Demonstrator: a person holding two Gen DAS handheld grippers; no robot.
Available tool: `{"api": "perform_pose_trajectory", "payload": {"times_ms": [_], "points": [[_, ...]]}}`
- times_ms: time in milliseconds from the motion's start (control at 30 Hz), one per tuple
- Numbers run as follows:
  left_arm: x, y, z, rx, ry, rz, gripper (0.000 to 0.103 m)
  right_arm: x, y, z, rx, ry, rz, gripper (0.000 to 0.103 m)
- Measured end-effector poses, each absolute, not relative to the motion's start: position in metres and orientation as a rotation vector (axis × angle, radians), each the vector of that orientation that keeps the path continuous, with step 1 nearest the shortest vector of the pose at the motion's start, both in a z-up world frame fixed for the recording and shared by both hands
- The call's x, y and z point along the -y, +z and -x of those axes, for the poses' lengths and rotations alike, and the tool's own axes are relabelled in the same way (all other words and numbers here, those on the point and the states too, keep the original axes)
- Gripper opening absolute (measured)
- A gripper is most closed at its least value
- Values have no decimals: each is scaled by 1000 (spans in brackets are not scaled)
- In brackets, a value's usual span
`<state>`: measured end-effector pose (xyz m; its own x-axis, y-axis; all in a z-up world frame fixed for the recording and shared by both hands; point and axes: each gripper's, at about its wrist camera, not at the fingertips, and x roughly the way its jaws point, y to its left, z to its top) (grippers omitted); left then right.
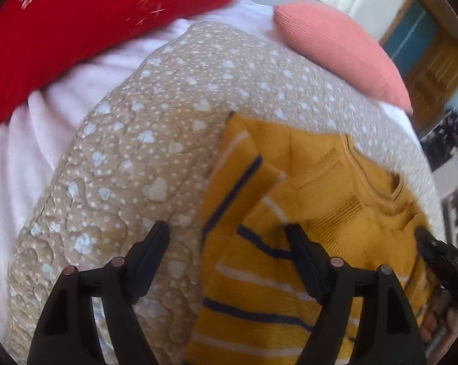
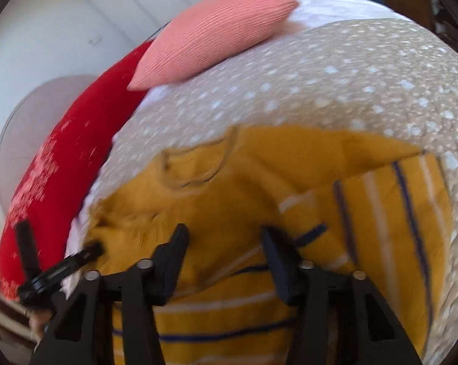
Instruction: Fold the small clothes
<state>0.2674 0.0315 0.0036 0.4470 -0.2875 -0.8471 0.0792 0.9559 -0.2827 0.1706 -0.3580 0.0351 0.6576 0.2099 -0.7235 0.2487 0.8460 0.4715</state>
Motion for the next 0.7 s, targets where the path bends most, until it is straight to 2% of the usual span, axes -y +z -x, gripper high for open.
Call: {"api": "perform_pose_trajectory", "payload": {"times_ms": [33, 67, 133, 200, 433, 533, 667, 700], "points": [[-37, 5, -268, -1086, -223, 236, 79, 377, 35, -166, -838, -62, -650, 30], [-42, 5, -268, -1086, -214, 252, 79, 387, 37, -162, -816, -85, -691, 29], [-57, 8, -268, -1087, -206, 319, 78, 407, 50, -146, -778, -213, -697, 36], [-71, 15, -264, -1091, -202, 372, 78, 418, 63, -131, -769, -259, -674, 48], [-77, 61, -219, -985, -228, 259, 78, 379, 120, -57, -735, -127, -474, 51], [-71, 59, -195, -1002, -286, 193, 80, 354, 111, -29, -778, -52, -425, 51], [-64, 29, -177, -1071, -189, -1, 80, 349, 69, -14, -895, -41, -421, 51], [-68, 20, -177, -1084, -136, -38, 80, 354, 60, -13, -908, -61, -437, 45]]}}
